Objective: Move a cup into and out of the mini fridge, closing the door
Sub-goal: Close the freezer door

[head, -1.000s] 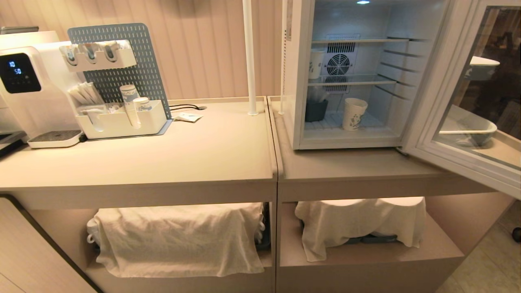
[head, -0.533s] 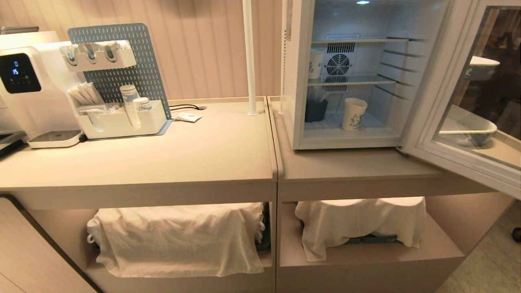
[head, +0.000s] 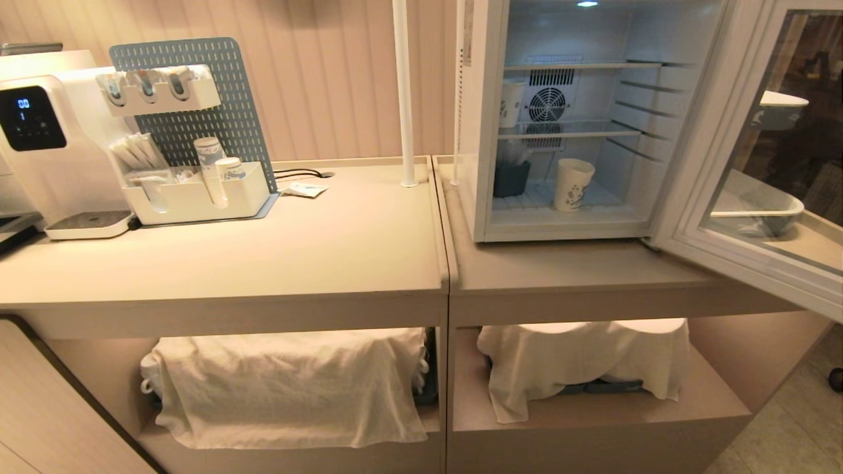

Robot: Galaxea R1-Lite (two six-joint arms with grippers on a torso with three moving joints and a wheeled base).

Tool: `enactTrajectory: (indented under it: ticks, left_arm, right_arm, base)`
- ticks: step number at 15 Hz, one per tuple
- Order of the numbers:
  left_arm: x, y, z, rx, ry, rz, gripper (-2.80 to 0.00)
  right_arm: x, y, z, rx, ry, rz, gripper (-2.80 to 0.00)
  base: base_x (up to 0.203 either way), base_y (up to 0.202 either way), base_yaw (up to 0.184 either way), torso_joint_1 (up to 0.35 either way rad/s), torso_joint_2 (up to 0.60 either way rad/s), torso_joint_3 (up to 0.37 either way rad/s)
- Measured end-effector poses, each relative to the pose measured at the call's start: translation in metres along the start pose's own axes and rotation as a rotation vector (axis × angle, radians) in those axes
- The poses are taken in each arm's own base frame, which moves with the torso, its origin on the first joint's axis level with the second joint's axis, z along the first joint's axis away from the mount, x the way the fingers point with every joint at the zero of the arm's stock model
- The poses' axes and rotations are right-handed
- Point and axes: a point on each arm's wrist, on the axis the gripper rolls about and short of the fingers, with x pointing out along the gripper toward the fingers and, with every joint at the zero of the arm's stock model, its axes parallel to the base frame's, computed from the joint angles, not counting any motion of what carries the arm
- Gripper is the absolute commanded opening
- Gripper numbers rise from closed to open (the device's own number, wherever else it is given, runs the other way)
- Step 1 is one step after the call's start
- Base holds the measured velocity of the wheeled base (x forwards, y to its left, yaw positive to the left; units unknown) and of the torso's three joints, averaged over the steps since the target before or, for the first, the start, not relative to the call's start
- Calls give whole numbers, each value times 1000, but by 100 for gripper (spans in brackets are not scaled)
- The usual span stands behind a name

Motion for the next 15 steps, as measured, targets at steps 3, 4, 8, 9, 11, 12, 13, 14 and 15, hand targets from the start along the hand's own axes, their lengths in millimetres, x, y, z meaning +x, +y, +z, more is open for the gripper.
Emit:
enactTrajectory:
  ticks: [3, 4, 8, 9, 11, 12, 13, 14, 15]
  left_arm:
    - [0, 0, 0, 0, 0, 0, -280]
    - [0, 0, 0, 6, 2, -1, -280]
    - [0, 0, 0, 15, 4, -1, -280]
    - [0, 0, 0, 12, 4, 0, -280]
    - [0, 0, -1, 15, 5, -1, -280]
    - [0, 0, -1, 20, 5, -2, -280]
    - [0, 0, -1, 24, 5, -2, -280]
    - [0, 0, -1, 22, 5, 0, -280]
    - [0, 0, -1, 22, 5, -1, -280]
  right_arm:
    - [0, 0, 0, 50, 2, -3, -280]
    - [0, 0, 0, 23, 0, -2, -280]
    - [0, 0, 0, 8, 2, 0, -280]
    - [0, 0, 0, 15, 3, -3, -280]
    - [0, 0, 0, 16, 5, -3, -280]
    - [0, 0, 0, 19, 5, -3, -280]
    - [0, 0, 0, 20, 5, -3, -280]
    - [0, 0, -1, 20, 6, -4, -280]
    - [0, 0, 0, 25, 7, -4, -280]
  base:
    - [0, 0, 0, 0, 0, 0]
    - [0, 0, 0, 0, 0, 0]
    - [0, 0, 0, 0, 0, 0]
    - [0, 0, 0, 0, 0, 0]
    - [0, 0, 0, 0, 0, 0]
    - [0, 0, 0, 0, 0, 0]
    - [0, 0, 0, 0, 0, 0]
    - [0, 0, 0, 0, 0, 0]
    - [0, 0, 0, 0, 0, 0]
